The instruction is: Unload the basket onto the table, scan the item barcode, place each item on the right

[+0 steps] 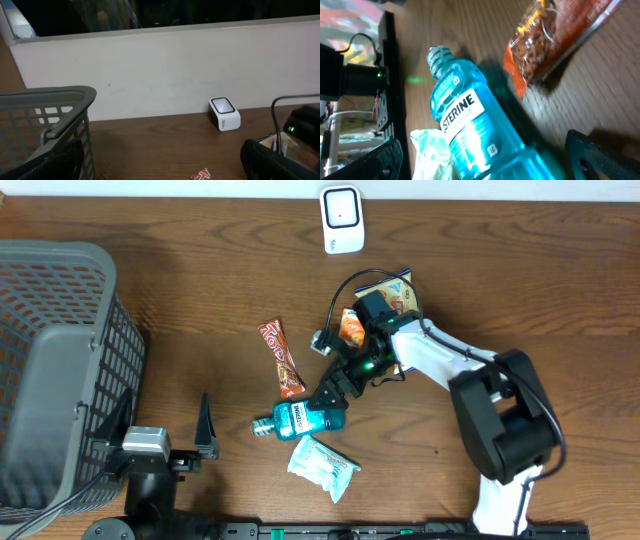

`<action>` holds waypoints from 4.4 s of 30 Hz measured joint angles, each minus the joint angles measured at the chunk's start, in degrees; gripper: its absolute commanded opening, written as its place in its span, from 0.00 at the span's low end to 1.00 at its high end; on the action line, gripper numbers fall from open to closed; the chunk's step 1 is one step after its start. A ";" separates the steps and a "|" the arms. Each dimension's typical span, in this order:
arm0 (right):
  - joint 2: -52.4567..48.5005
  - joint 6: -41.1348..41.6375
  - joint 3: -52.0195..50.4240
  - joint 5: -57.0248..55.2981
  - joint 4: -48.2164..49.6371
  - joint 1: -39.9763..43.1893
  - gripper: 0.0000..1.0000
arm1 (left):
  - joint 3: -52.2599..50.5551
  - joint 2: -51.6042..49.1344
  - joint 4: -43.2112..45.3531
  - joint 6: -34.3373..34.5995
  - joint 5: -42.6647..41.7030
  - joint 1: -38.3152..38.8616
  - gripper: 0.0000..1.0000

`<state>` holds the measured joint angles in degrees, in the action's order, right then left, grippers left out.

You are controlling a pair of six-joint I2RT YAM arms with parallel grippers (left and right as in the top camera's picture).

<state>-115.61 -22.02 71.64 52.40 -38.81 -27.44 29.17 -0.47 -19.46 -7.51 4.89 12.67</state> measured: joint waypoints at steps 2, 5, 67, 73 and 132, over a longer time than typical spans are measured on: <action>2.34 1.62 0.00 -2.54 -0.70 -0.09 0.99 | 0.00 0.00 0.00 0.00 0.00 0.00 1.00; 7.61 9.33 0.00 -9.92 -0.81 -0.85 0.99 | 0.00 -0.02 0.00 0.00 0.00 0.00 1.00; 9.75 124.08 -14.36 -53.90 27.28 -26.32 0.08 | 0.00 0.00 0.00 0.00 0.00 2.99 1.00; 11.28 115.62 -14.23 -53.46 22.34 -23.93 0.04 | 0.00 0.00 0.00 0.00 0.00 2.99 1.00; 17.42 94.60 0.63 -55.91 -22.05 -7.74 0.99 | 0.00 0.00 0.00 0.00 0.00 2.99 0.99</action>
<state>-98.19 72.58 72.27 -3.51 -60.86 -35.18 29.17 -0.47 -19.46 -7.51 4.89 15.66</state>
